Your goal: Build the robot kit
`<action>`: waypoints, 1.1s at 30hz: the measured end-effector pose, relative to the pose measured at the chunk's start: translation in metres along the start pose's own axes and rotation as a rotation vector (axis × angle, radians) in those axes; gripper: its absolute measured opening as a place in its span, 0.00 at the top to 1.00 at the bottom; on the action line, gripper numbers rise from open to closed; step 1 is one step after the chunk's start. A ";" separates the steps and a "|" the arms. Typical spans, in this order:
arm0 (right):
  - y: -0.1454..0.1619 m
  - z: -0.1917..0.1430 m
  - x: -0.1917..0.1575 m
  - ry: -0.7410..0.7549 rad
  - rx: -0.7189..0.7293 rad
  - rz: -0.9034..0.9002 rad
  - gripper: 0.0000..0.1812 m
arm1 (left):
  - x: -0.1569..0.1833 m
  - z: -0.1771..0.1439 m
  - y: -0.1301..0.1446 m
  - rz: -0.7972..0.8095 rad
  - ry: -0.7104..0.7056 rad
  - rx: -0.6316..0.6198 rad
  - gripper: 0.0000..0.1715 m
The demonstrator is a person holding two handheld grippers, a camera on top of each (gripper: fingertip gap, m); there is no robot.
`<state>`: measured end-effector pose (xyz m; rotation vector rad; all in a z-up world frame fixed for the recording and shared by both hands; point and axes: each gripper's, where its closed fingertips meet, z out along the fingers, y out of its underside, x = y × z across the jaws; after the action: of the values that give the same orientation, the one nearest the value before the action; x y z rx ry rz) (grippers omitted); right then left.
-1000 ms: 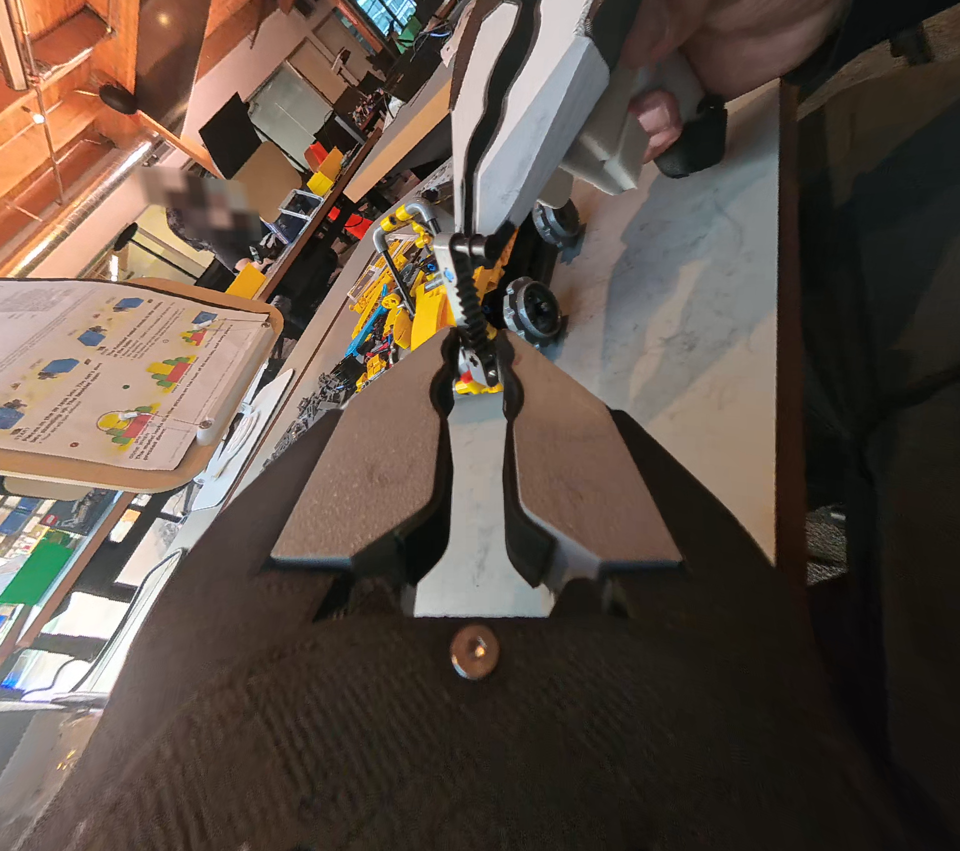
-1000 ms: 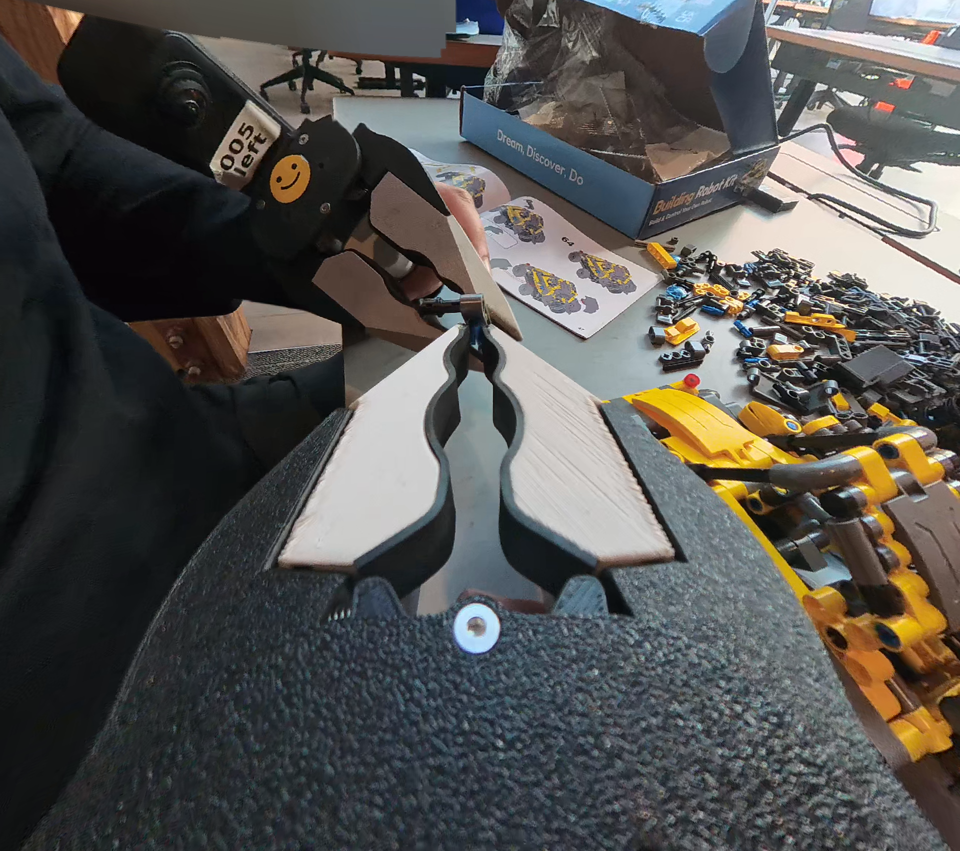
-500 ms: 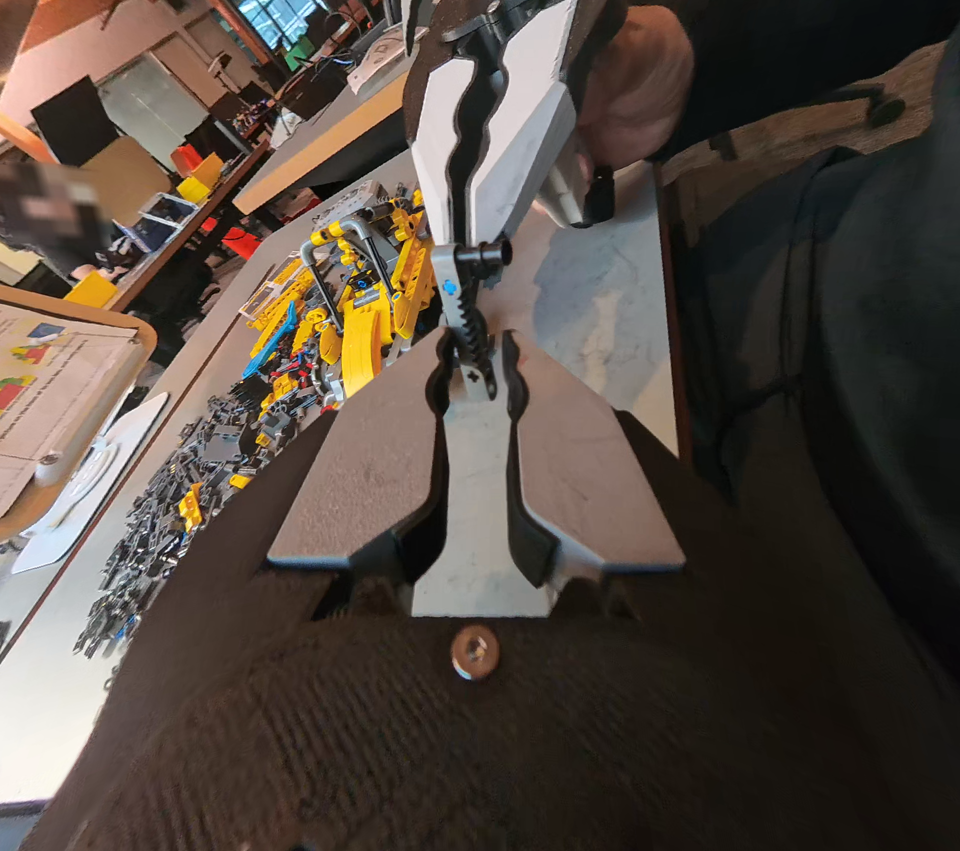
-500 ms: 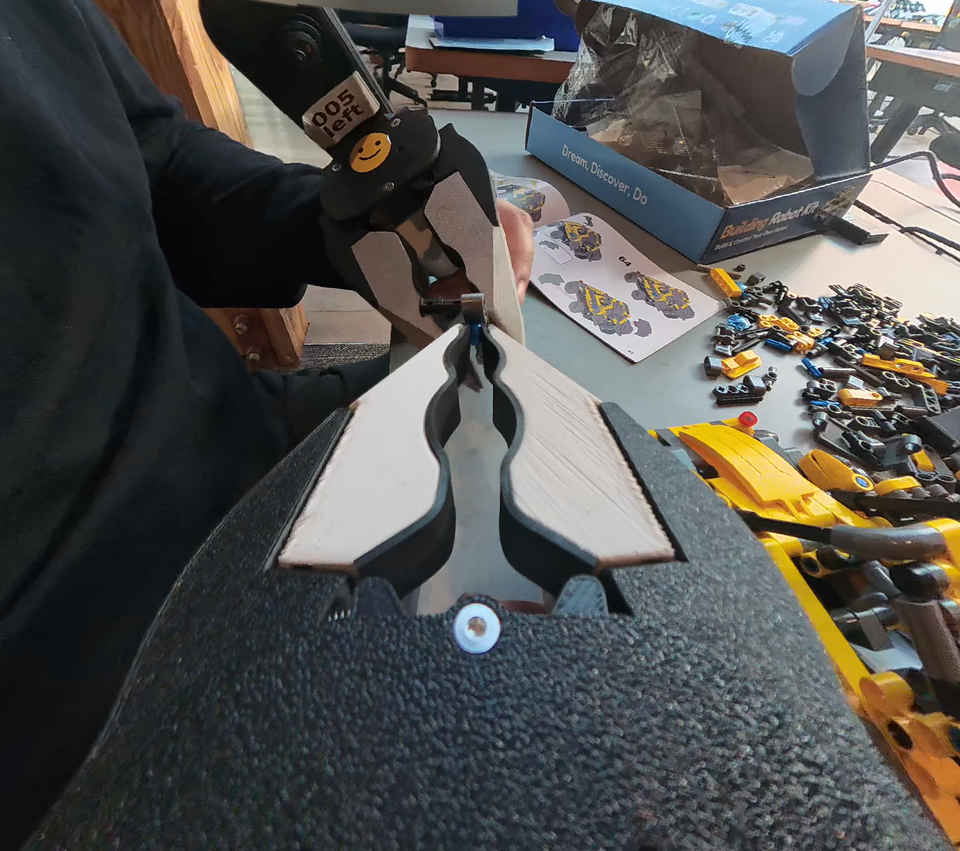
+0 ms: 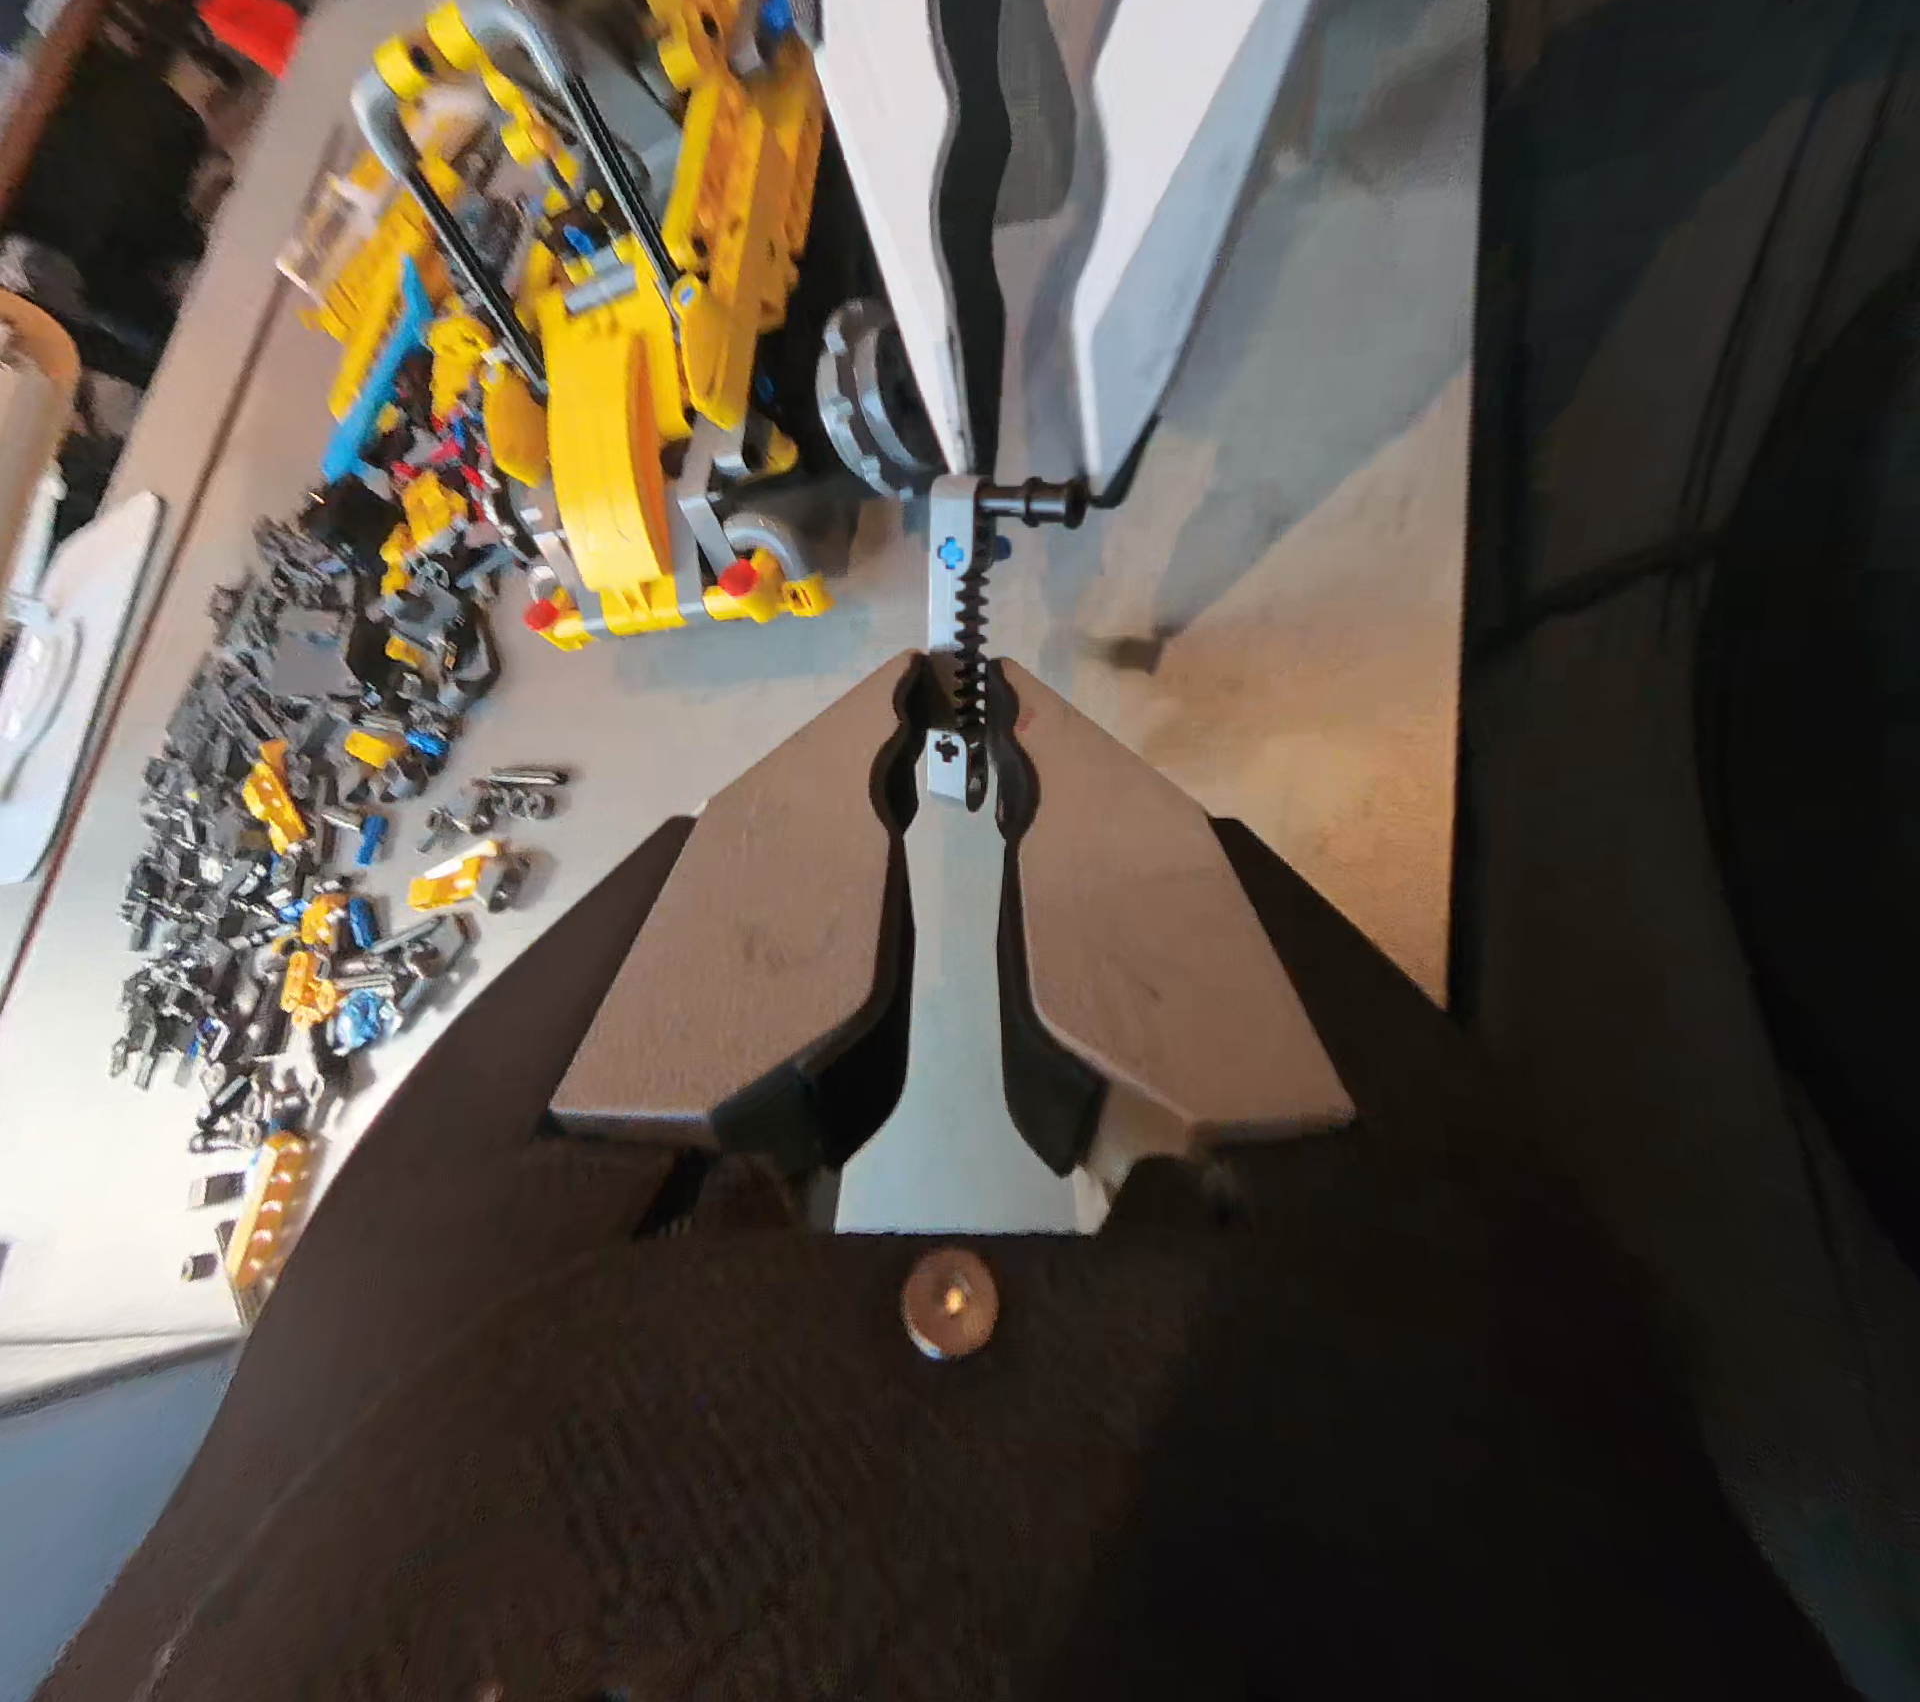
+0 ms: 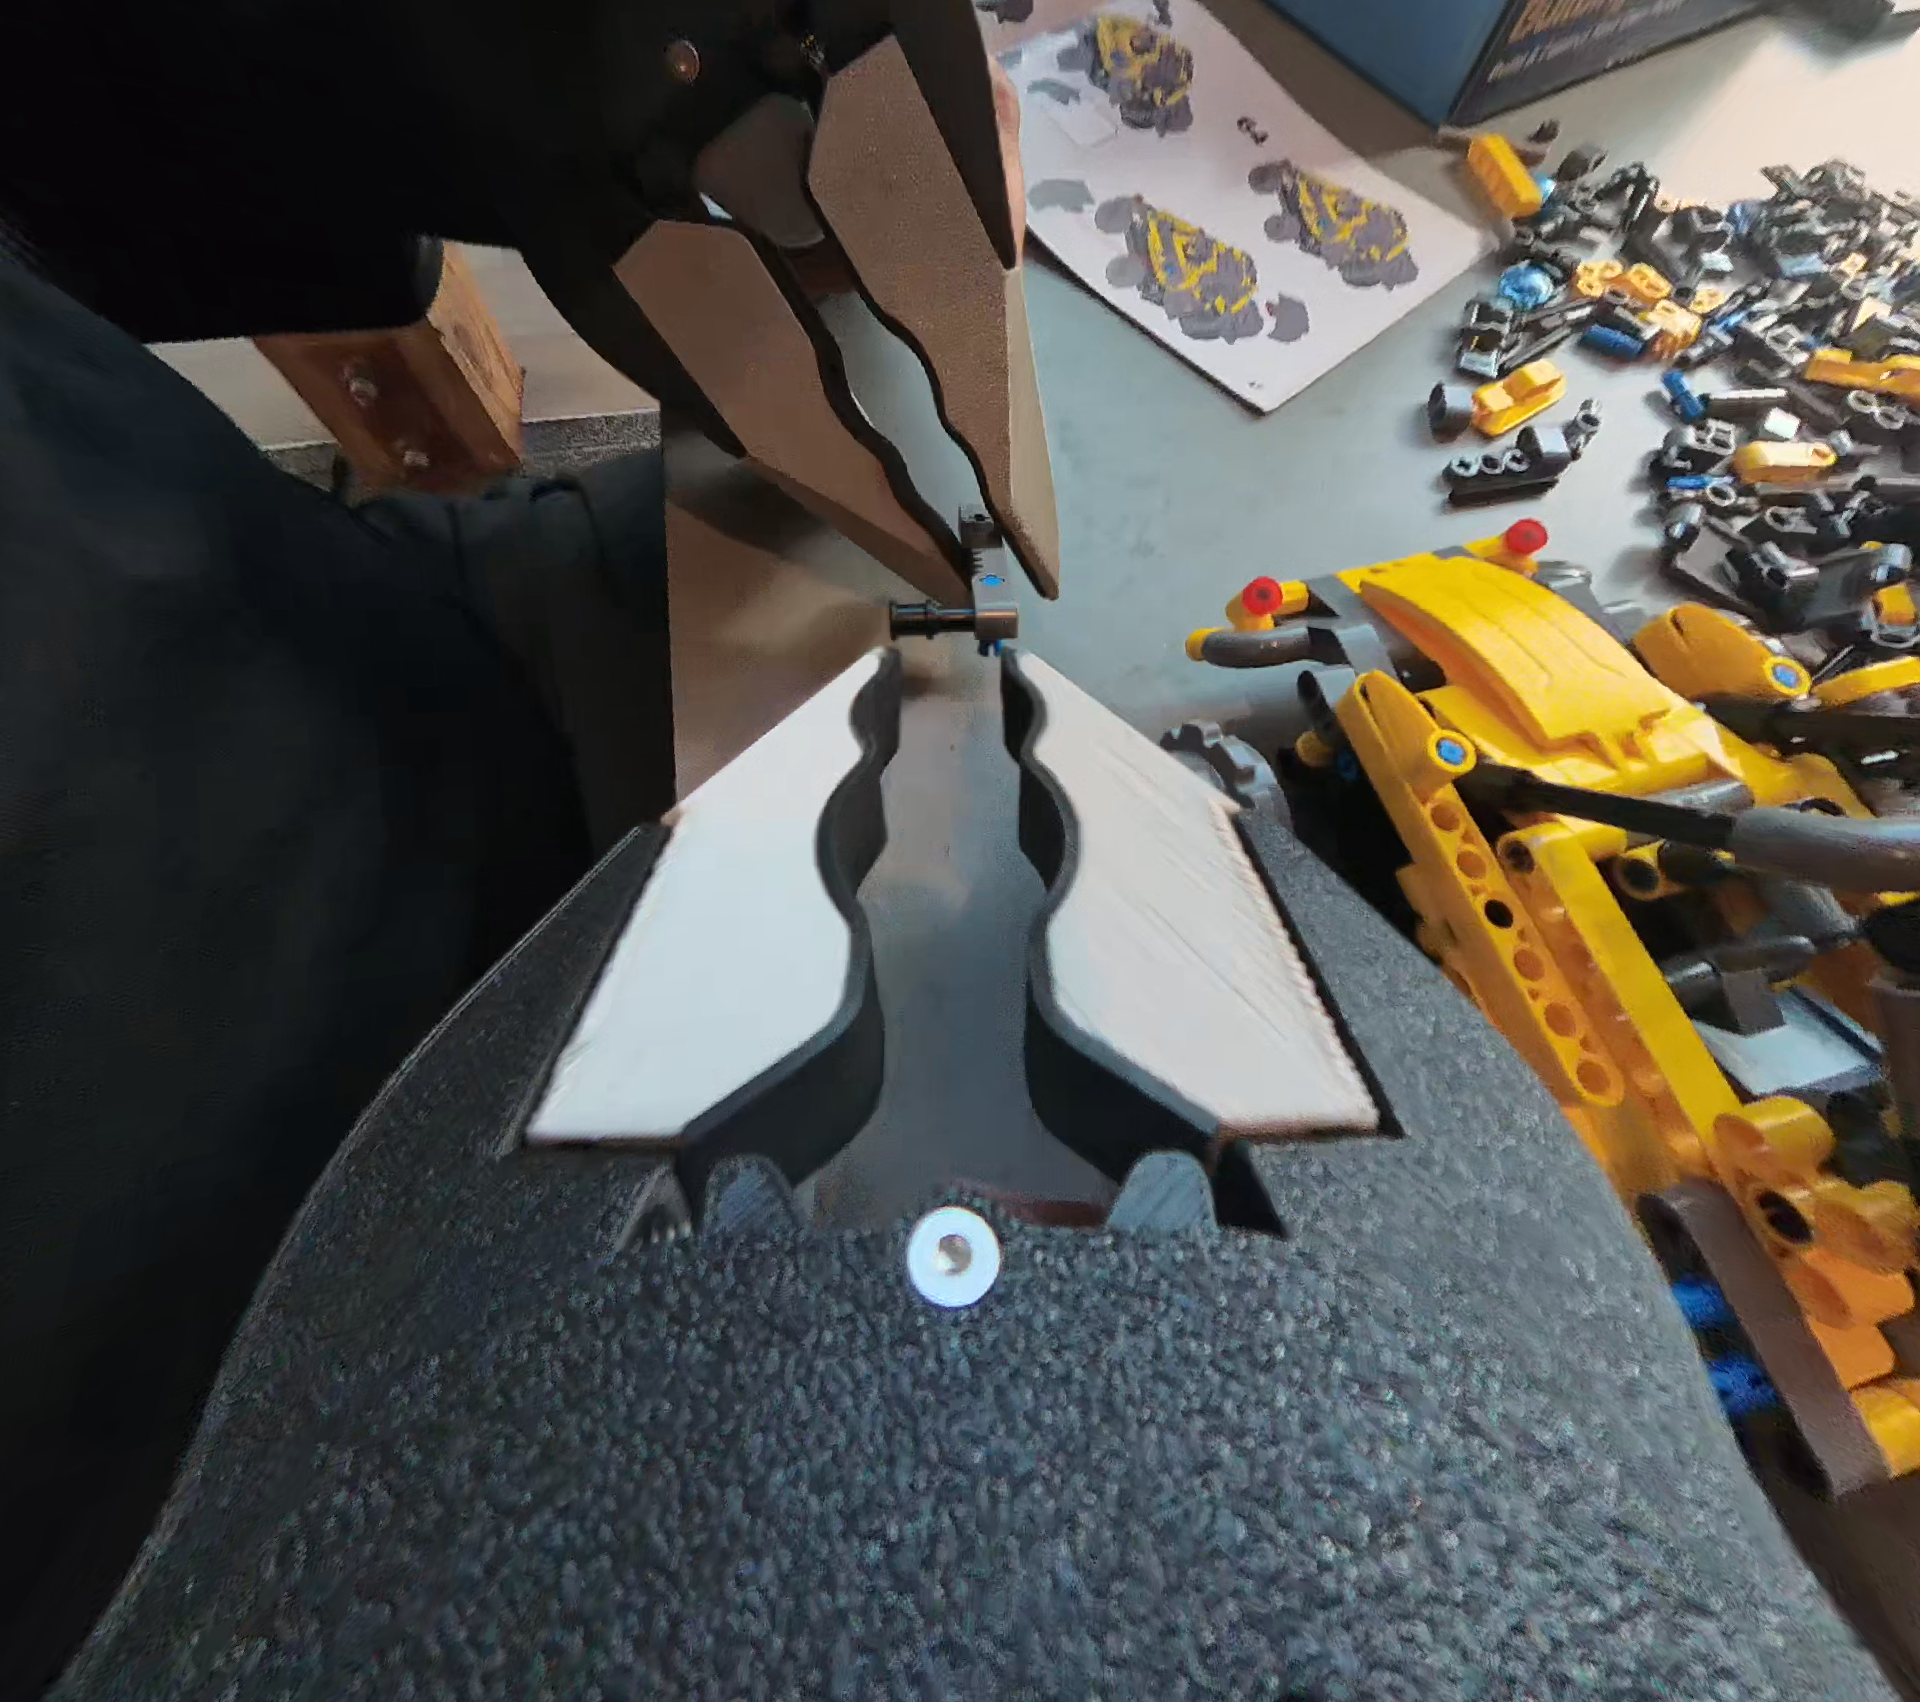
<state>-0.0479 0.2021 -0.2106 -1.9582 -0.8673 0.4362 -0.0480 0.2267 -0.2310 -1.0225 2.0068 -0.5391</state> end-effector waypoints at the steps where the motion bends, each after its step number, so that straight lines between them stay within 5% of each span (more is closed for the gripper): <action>1: 0.003 0.000 0.000 0.000 -0.017 0.008 0.87 | 0.001 0.001 0.002 -0.014 0.017 -0.021 0.96; 5: 0.007 -0.001 0.000 -0.002 -0.035 0.037 0.78 | -0.002 0.004 0.004 -0.020 0.018 -0.071 0.96; 15: 0.019 0.006 0.004 0.042 -0.123 0.053 0.78 | 0.003 0.011 0.002 0.080 0.014 -0.207 0.95; 25: 0.022 0.004 0.010 0.061 -0.133 0.089 0.79 | 0.004 0.011 0.000 0.003 0.028 -0.153 0.94; 33: 0.020 -0.003 0.013 0.083 -0.099 0.083 0.79 | 0.007 0.002 0.002 -0.144 0.058 -0.103 0.84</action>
<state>-0.0292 0.2028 -0.2260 -2.0937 -0.7693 0.3630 -0.0498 0.2224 -0.2370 -1.2335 2.0395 -0.5514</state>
